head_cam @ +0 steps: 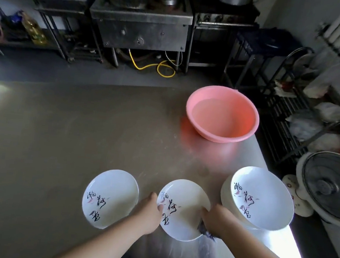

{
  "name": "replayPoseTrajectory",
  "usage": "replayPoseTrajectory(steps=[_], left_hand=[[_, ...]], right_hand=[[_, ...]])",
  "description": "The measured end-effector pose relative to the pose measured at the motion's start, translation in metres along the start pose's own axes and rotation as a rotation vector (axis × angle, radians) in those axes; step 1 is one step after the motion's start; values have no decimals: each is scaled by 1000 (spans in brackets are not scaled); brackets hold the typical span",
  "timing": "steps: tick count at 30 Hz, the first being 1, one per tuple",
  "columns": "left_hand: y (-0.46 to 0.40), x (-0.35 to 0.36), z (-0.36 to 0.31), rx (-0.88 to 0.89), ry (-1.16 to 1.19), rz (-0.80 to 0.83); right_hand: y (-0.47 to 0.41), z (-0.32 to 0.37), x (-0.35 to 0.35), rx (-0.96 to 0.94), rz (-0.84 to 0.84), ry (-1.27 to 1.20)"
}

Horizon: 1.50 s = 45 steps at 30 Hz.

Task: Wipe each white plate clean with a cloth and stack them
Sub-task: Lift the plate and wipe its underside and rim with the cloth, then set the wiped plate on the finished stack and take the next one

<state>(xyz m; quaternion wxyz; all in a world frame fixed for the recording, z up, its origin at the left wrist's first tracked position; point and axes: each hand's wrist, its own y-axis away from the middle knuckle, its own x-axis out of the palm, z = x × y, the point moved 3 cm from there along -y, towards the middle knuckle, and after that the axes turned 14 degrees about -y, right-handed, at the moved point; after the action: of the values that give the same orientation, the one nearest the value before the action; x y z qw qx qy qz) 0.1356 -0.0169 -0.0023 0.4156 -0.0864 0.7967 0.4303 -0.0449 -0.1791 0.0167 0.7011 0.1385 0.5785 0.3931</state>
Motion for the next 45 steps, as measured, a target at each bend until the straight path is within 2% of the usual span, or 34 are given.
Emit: replayPoseTrajectory(steps=[2,5,7,10,17,27,34,45], left_hand=[[13,-21,-3,56,37,-65],[33,-54,-15,140,112,-132],[44,-73,-30,191,175,-158],[50,-83,-58,255,245,-149],[41,-66,-139,278,253,-184],[27,-19,-229,181,-33,-360],[31,-5,-246,77,-88,-369],[32,3,-255,-32,-339,-332]], right_hand=[[16,3,-14,-38,-28,-70],[36,0,-40,-55,-178,-215],[49,-6,-60,-13,-284,-261],[63,-23,-91,-17,-359,-327],[69,-79,-151,-29,-342,-374],[34,-155,-182,-61,-344,-326],[21,-173,-173,-135,-241,-348],[20,-175,-172,-217,-303,-248]])
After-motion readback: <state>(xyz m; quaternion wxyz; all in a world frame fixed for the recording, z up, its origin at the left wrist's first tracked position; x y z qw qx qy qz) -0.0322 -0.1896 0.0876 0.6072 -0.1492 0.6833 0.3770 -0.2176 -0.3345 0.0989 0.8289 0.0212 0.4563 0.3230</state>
